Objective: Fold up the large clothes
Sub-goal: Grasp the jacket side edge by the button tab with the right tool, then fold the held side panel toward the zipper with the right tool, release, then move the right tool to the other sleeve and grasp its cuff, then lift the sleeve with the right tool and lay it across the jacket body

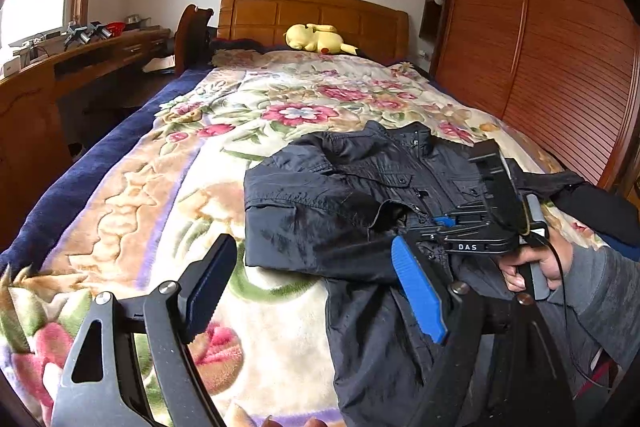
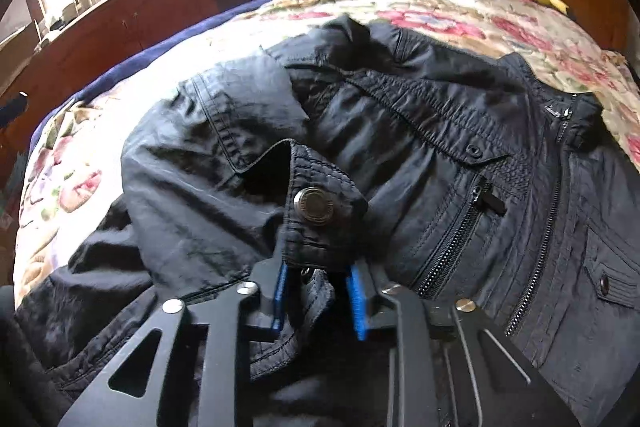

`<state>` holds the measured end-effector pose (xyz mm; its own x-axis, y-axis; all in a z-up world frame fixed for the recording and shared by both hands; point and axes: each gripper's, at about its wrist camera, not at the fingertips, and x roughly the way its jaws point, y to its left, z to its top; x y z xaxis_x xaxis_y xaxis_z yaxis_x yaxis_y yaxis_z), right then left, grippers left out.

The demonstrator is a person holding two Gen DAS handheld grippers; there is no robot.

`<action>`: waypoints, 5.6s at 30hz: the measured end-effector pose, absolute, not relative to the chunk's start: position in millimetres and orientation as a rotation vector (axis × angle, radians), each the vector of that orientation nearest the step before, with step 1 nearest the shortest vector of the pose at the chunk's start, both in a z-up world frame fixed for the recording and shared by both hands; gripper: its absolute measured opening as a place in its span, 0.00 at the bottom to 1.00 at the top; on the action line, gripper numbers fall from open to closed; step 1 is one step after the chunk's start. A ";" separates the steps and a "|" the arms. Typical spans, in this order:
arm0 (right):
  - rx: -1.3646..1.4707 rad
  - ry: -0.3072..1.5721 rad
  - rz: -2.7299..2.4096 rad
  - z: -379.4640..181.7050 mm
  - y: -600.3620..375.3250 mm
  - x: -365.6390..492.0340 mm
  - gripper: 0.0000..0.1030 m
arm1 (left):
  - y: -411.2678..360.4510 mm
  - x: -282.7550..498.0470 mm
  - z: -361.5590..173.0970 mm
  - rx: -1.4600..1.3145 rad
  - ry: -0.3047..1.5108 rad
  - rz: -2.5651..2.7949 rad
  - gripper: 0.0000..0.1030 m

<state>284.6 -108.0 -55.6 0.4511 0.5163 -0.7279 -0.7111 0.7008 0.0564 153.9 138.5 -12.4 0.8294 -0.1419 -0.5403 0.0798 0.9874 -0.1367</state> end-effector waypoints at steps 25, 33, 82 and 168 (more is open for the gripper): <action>-0.151 0.541 0.456 24.3 -266.6 188.4 0.14 | 84.1 160.8 -2.4 -0.090 0.558 -0.127 0.78; -0.166 0.556 0.369 29.8 -294.4 159.0 0.14 | 49.5 166.0 0.0 -0.080 0.539 -0.186 0.78; -0.139 0.542 0.093 78.9 -406.6 83.2 0.53 | -32.6 162.9 -9.5 0.040 0.530 -0.297 0.78; -0.133 0.689 0.333 68.7 -288.9 223.8 0.08 | -49.2 167.9 -17.7 0.081 0.563 -0.352 0.78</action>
